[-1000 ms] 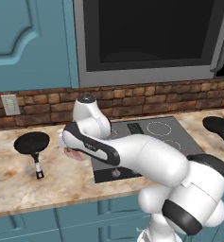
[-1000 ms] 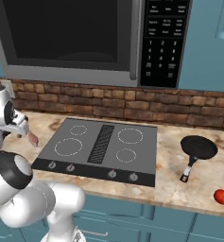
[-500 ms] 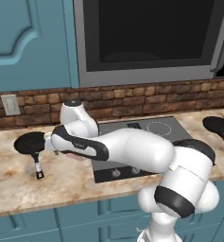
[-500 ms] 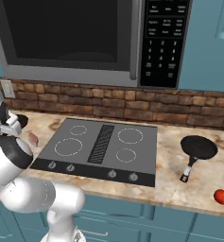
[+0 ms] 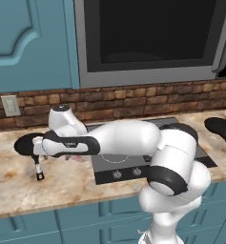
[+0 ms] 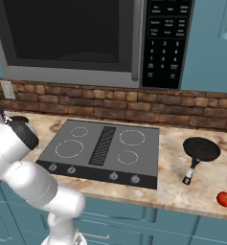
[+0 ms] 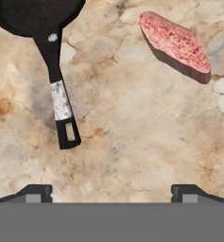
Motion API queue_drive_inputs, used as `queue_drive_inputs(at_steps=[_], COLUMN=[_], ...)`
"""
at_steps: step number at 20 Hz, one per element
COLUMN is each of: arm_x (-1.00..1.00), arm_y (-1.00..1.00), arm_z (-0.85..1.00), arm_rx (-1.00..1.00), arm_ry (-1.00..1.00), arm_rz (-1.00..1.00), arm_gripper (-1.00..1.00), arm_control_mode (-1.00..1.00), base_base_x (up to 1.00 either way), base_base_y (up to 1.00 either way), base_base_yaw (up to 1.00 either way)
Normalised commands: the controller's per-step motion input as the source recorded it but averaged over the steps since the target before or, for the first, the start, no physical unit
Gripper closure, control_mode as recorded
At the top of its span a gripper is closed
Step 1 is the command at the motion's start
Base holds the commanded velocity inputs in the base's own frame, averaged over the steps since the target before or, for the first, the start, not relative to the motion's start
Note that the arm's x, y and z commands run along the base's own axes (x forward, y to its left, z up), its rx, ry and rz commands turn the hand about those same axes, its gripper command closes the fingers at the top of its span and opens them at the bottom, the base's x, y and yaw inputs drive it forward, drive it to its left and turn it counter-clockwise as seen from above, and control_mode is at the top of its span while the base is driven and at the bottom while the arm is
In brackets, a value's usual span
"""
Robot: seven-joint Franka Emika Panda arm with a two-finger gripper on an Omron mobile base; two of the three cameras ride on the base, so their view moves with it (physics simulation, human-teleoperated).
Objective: Place both pans onto different burners. Then place the tomato and the steak on different pans.
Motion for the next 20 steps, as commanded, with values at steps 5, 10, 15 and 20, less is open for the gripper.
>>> queue_drive_inputs(at_steps=[5,10,15,20], arm_x=[0.21,0.27,0.23,0.15], arm_y=[0.38,0.34,0.25,0.23], arm_z=[-0.18,-0.18,-0.16,-0.11], arm_rx=[0.00,0.00,0.00,0.00], arm_ry=[0.01,0.01,0.00,0.01], arm_rz=[0.00,0.00,0.00,0.00], arm_gripper=[-1.00,-1.00,-1.00,-1.00], arm_control_mode=[-1.00,-1.00,-1.00,-1.00], base_base_x=[0.00,0.00,0.00,0.00], base_base_y=[0.00,0.00,0.00,0.00], base_base_yaw=[0.00,0.00,0.00,0.00])
